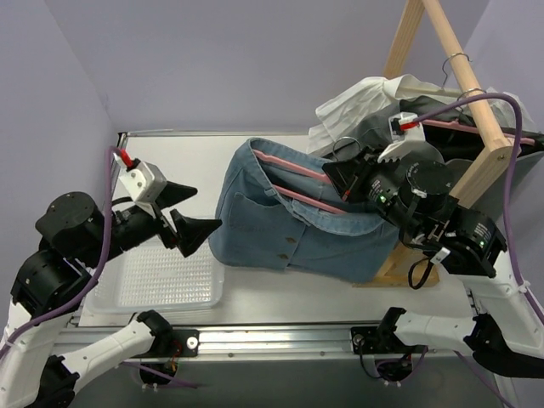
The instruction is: Remove the skirt from the hanger
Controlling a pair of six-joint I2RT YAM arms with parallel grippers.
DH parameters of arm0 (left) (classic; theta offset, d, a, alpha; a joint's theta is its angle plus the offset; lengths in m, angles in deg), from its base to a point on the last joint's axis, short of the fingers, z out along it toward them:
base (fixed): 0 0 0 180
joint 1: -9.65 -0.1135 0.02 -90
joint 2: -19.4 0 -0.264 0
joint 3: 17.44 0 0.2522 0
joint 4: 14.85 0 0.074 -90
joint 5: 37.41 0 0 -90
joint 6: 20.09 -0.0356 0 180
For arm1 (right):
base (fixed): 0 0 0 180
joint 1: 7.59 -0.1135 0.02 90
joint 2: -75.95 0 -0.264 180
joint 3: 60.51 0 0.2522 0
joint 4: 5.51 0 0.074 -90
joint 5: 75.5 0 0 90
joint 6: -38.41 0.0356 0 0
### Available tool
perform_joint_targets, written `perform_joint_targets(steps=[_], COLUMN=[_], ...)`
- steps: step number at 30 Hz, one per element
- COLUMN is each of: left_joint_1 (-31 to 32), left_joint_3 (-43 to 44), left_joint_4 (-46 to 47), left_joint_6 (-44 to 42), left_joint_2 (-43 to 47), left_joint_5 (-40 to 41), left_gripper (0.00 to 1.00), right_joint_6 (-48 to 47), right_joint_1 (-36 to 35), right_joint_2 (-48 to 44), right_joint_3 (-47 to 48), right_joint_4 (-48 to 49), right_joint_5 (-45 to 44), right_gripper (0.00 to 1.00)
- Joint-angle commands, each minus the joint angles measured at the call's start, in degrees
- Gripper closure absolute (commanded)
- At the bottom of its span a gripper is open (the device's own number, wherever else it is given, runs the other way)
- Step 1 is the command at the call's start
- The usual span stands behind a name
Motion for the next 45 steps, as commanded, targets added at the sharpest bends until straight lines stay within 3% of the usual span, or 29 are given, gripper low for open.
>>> perform_joint_targets(steps=[1, 7, 15, 21, 25, 28, 29, 30, 35, 36, 37, 41, 45], left_joint_1=[-0.3, -1.6, -12.6, -15.3, -15.3, -15.3, -15.3, -15.3, -16.3, -16.7, -17.2, -22.4, -33.3], left_joint_3=[1.3, 2.1, 1.3, -1.8, -6.2, -8.5, -8.6, -8.6, -8.3, -8.1, -8.1, -7.3, -8.6], left_joint_4=[0.9, 1.7, 3.9, 12.2, 21.8, 26.5, 25.7, 25.1, 23.3, 22.8, 22.5, 16.4, 14.0], left_joint_6=[-3.7, -8.3, -11.0, -5.4, 3.7, 7.2, 7.1, 6.9, 8.5, 8.9, 10.0, 11.8, 13.7], left_joint_2=[-5.7, -9.5, -10.5, -11.5, -11.3, -11.1, -11.1, -11.1, -12.2, -12.2, -12.2, -12.7, -11.7], left_joint_5=[-5.0, -9.8, -26.3, -42.3, -51.0, -54.1, -54.8, -54.9, -55.7, -55.5, -55.0, -50.7, -48.6], left_gripper=[0.06, 0.06, 0.06, 0.06, 0.06, 0.0, 0.08, 0.22, 0.64, 0.77, 0.97, 0.98, 0.98], right_joint_6=[2.4, 3.8, 5.4, 5.0, 4.7, 4.6, 4.5, 4.4, 3.7, 3.6, 3.6, 3.3, 2.2], right_joint_1=[-0.1, -0.2, -0.2, -0.2, -0.2, -0.2, -0.2, -0.2, -0.2, -0.2, -0.2, -0.2, -0.2], right_joint_2=[-2.5, -4.9, -7.0, -7.5, -6.7, -6.3, -6.3, -6.2, -6.5, -6.6, -6.9, -8.0, -8.7], right_joint_3=[3.3, 2.9, 3.9, 4.2, 4.2, 4.0, 3.8, 3.8, 4.3, 4.6, 4.6, 4.8, 4.8], right_joint_4=[5.1, 4.6, 3.3, 2.2, 2.9, 4.0, 4.3, 4.6, 3.7, 3.0, 2.9, 1.7, -1.4], right_joint_5=[2.3, 4.5, 8.2, 8.7, 8.9, 8.7, 8.9, 8.9, 6.8, 6.0, 5.6, 0.2, -7.0], right_gripper=[1.0, 1.0, 1.0, 1.0, 1.0, 1.0, 1.0, 1.0, 1.0, 1.0, 1.0, 1.0, 1.0])
